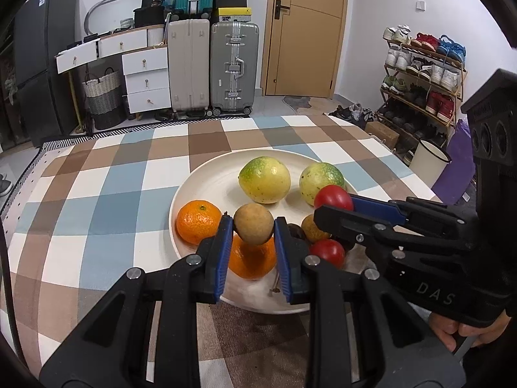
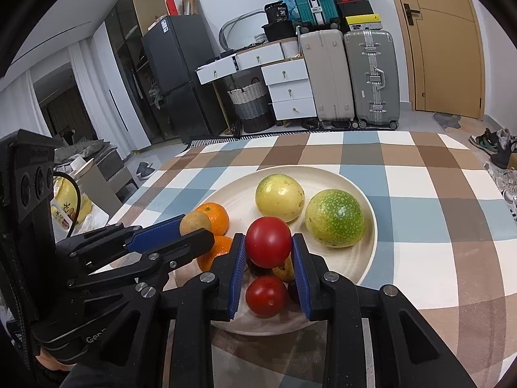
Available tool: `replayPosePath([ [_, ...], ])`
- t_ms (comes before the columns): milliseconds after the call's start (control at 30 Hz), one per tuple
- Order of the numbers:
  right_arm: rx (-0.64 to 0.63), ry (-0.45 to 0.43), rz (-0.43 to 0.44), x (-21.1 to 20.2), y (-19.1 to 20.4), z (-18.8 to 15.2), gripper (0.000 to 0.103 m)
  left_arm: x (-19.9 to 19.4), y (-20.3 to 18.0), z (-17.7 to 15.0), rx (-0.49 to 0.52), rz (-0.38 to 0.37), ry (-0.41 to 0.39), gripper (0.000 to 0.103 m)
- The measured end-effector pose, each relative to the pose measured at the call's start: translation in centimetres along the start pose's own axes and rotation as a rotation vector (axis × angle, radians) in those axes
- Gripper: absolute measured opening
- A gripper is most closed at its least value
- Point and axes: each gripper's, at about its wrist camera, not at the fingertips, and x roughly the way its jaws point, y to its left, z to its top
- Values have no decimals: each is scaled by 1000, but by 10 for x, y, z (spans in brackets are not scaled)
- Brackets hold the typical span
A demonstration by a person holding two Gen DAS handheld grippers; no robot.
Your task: Organize fruits
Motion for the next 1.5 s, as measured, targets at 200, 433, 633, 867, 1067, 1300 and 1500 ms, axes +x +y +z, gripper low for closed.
replayPosePath([
  [200, 0, -28, -16, -5, -1, 1, 42, -4, 3, 1, -17, 0, -18, 23],
  [433, 13, -73, -31, -22, -7, 2, 73, -20, 10, 1, -28, 48, -52, 68],
  [633, 54, -122, -26, -40, -18, 1, 102, -40, 25, -1, -75, 15, -90, 96],
  [867, -50, -136, -28, -56, -11, -9, 102, -66, 24, -10, -63, 23, -142, 102],
  [1067, -101, -158, 10, -77, -4, -24, 103, -86, 23, -27, -71, 33, -139, 102],
  [1300, -138, -180, 35, -93, 6, -41, 103, -107, 23, -48, -69, 55, -180, 102],
  [1500, -159, -214, 42, -102, 12, -46, 103, -116, 21, -60, -48, 49, -218, 102],
])
